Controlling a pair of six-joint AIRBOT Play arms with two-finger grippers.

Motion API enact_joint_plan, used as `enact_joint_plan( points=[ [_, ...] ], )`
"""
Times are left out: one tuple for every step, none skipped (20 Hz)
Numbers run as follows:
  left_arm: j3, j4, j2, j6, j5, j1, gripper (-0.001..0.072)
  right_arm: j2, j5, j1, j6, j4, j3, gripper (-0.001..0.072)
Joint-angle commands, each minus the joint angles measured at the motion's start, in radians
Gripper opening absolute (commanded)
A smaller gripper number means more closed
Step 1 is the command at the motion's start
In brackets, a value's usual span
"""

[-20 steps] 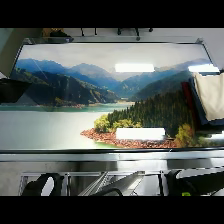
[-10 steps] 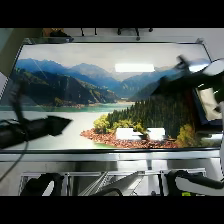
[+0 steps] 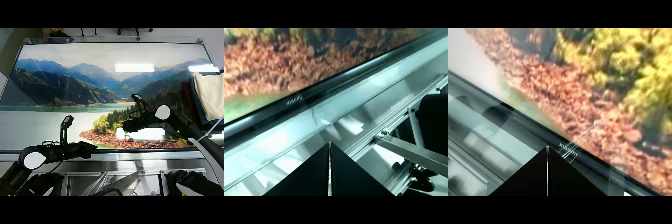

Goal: Fold the shirts.

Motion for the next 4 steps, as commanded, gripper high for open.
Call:
enact_joint_plan(
  points=[
    [-0.013,-0.001,-0.057,0.013,0.059,-0.065,0.0013,0.002,-0.005,0.019,-0.002,0.006,-0.016,0.0019],
    [-0.013,-0.001,-0.065,0.014,0.084,-0.079,0.0013,0.003,-0.005,0.019,-0.002,0.006,-0.016,0.0019],
    [-0.013,-0.001,-0.069,0.013,0.107,-0.090,0.0013,0.002,-0.005,0.019,-0.002,0.006,-0.016,0.0019],
    [-0.013,-0.002,-0.070,0.013,0.126,-0.099,0.0013,0.002,-0.005,0.019,-0.002,0.006,-0.016,0.0019]
  ],
)
